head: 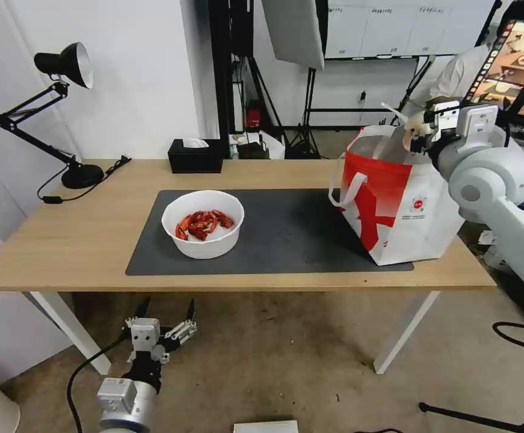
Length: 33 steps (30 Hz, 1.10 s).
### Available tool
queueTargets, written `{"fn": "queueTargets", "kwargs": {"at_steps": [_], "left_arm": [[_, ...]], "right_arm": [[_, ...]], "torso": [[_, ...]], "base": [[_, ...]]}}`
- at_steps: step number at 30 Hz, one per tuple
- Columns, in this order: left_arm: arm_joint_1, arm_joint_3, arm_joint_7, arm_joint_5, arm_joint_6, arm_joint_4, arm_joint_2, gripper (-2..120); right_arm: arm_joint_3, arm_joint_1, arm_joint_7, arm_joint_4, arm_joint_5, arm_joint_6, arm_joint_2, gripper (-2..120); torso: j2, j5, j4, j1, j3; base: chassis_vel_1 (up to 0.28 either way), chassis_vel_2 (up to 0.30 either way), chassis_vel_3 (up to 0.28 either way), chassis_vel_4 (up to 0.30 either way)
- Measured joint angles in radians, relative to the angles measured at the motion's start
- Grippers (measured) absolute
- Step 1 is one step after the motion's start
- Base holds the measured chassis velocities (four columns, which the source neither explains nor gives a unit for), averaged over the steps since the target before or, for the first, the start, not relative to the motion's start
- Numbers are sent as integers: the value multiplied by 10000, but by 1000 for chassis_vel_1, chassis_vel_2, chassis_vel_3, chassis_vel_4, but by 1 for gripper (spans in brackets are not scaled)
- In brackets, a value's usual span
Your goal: Pick up the trash from the table and place it into the takeout bag.
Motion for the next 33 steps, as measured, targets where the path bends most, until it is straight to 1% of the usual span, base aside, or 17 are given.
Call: {"fn": "queueTargets", "kwargs": {"at_steps": [2, 3, 4, 6, 7, 9, 10, 12, 13, 16, 17, 18, 24, 28, 31, 32, 33], "left_arm": [[9, -4, 0, 0, -17, 0, 6, 100], [19, -6, 0, 1, -37, 0, 21, 100], [19, -6, 0, 1, -37, 0, 21, 100], [13, 8, 1, 1, -46, 5, 24, 100], [13, 8, 1, 1, -46, 5, 24, 100], [-17, 40, 3, -2, -46, 17, 24, 100], [-17, 40, 3, -2, -46, 17, 24, 100], [-34, 58, 4, -6, -44, 29, 19, 100], [-34, 58, 4, -6, -44, 29, 19, 100], [-42, 65, 5, -13, -26, 15, 4, 100], [-42, 65, 5, -13, -26, 15, 4, 100], [-42, 58, 6, -17, -19, -12, 4, 100], [-35, 12, 7, -39, 2, -105, 34, 100], [-23, -18, 7, -52, 8, -133, 55, 100], [-19, -26, 6, -64, 8, -150, 56, 100], [-19, -26, 6, -64, 8, -150, 56, 100], [-23, -34, 2, -76, 7, -157, 56, 100]], "right_arm": [[0, 10, -9, 17, 17, -9, -21, 39], [-2, 41, -22, 25, 31, -24, -62, 47], [-2, 41, -22, 25, 31, -24, -62, 47], [-19, 68, -43, 36, 34, -25, -118, 58], [-19, 68, -43, 36, 34, -25, -118, 58], [-29, 69, -59, 64, 60, -25, -168, 68], [-29, 69, -59, 64, 60, -25, -168, 68], [-33, 67, -81, 89, 81, -8, -177, 80], [-33, 67, -81, 89, 81, -8, -177, 80], [-20, -51, -96, 218, 105, 31, -181, 94], [-20, -51, -96, 218, 105, 31, -181, 94], [16, -161, -95, 279, 108, 60, -172, 99], [154, -400, -52, 377, 88, 180, -71, 100], [207, -546, -97, 447, 47, 579, -31, 100], [285, -829, -428, 558, -198, 1560, 9, 100], [285, -829, -428, 558, -198, 1560, 9, 100], [365, -1009, -683, 647, -330, 2168, 8, 100]], "torso": [[0, 0, -1, 0, -1], [0, -1, 0, 0, 0], [0, -1, 0, 0, 0], [0, -2, 0, 0, 0], [0, -2, 0, 0, 0], [0, -1, -1, 0, -1], [0, -1, -1, 0, -1], [0, -1, -1, 0, 0], [0, -1, -1, 0, 0], [0, -1, 0, 0, -1], [0, -1, 0, 0, -1], [0, -2, 0, 0, 0], [0, -1, 0, 0, 0], [0, -2, 0, 0, 0], [0, -1, 0, 0, 0], [0, -1, 0, 0, 0], [0, -3, 1, 0, 0]], "base": [[0, 0, 0, 0], [0, 0, 0, 0], [0, 0, 0, 0], [0, 0, 0, 0], [0, 0, 0, 0], [0, 0, 0, 0], [0, 0, 0, 0], [0, 0, 0, 0], [0, 0, 0, 0], [0, 0, 0, 0], [0, 0, 0, 0], [0, 0, 0, 0], [0, 0, 0, 0], [0, 0, 0, 0], [0, 0, 0, 0], [0, 0, 0, 0], [0, 0, 0, 0]]}}
